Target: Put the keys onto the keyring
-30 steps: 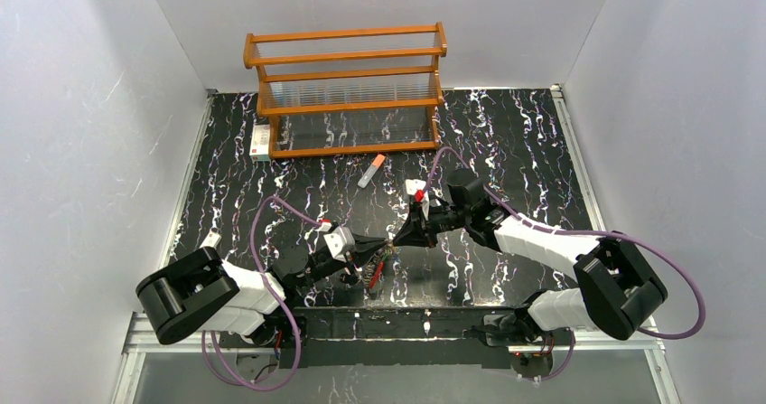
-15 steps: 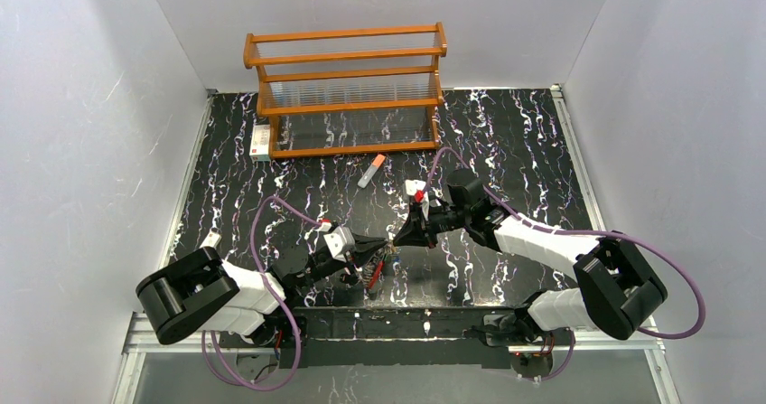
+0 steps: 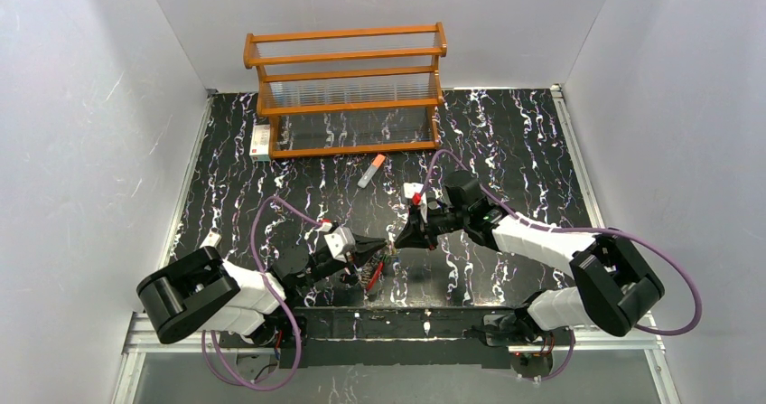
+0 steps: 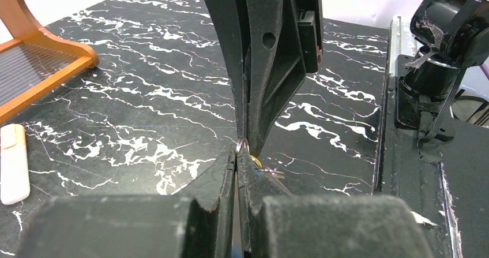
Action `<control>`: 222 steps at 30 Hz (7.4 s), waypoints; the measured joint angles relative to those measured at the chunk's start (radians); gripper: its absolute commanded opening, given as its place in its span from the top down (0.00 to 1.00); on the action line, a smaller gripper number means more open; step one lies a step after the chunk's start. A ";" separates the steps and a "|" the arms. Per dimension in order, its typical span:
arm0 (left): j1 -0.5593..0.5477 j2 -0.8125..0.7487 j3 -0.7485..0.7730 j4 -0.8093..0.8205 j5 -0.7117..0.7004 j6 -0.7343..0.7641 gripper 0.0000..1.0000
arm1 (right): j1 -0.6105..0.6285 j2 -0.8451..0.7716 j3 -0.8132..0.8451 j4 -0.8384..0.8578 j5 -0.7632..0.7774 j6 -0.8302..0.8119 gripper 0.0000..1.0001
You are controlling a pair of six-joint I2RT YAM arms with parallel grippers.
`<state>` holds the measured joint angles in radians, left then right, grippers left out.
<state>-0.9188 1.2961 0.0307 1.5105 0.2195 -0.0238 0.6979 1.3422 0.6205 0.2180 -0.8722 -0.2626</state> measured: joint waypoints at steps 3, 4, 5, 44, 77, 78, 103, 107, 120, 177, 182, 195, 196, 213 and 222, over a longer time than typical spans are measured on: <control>0.000 0.006 0.000 -0.001 0.002 0.000 1.00 | 0.001 0.009 0.000 -0.009 0.005 -0.004 0.99; 0.000 0.009 0.000 -0.001 0.002 0.000 1.00 | 0.003 0.013 0.000 -0.010 0.006 -0.005 0.99; 0.000 0.011 0.000 -0.001 0.002 -0.001 1.00 | 0.003 0.016 0.000 -0.010 0.007 -0.006 0.99; 0.000 0.035 0.000 0.008 0.005 -0.011 1.00 | 0.050 0.002 -0.056 0.191 0.091 0.117 0.88; 0.000 -0.121 -0.002 -0.136 -0.002 0.105 0.52 | 0.062 0.015 0.100 -0.256 0.190 -0.114 0.99; 0.000 -0.129 0.001 -0.165 0.000 0.117 0.52 | 0.067 0.023 0.117 -0.282 0.201 -0.128 0.99; 0.000 -0.041 0.165 -0.578 0.100 0.292 0.86 | 0.207 0.138 0.275 -0.517 0.372 -0.246 0.99; 0.000 -0.033 0.182 -0.599 0.112 0.304 1.00 | 0.207 0.138 0.276 -0.516 0.380 -0.246 0.99; 0.000 -0.062 0.182 -0.613 0.098 0.254 1.00 | 0.196 0.116 0.274 -0.477 0.390 -0.228 0.45; 0.000 -0.066 -0.007 -0.094 -0.011 0.045 1.00 | -0.023 0.081 0.044 0.108 -0.129 0.095 0.99; 0.000 -0.067 -0.008 -0.098 -0.014 0.045 1.00 | -0.021 0.081 0.045 0.068 -0.117 0.058 0.99; 0.000 -0.070 -0.008 -0.098 -0.014 0.045 1.00 | 0.055 0.135 0.050 0.042 -0.047 -0.005 0.99; 0.000 -0.071 -0.008 -0.097 -0.015 0.045 1.00 | 0.065 0.142 0.050 0.041 -0.034 -0.005 0.99; 0.000 -0.089 -0.011 -0.092 -0.022 0.041 1.00 | 0.089 -0.094 -0.076 0.152 0.216 0.053 0.43; 0.000 -0.092 -0.011 -0.092 -0.021 0.041 1.00 | 0.089 -0.071 -0.074 0.229 0.184 0.101 0.54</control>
<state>-0.9188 1.2037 0.0193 1.4185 0.1982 0.0174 0.7868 1.2716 0.5468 0.4469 -0.6880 -0.1616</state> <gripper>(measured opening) 0.018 0.535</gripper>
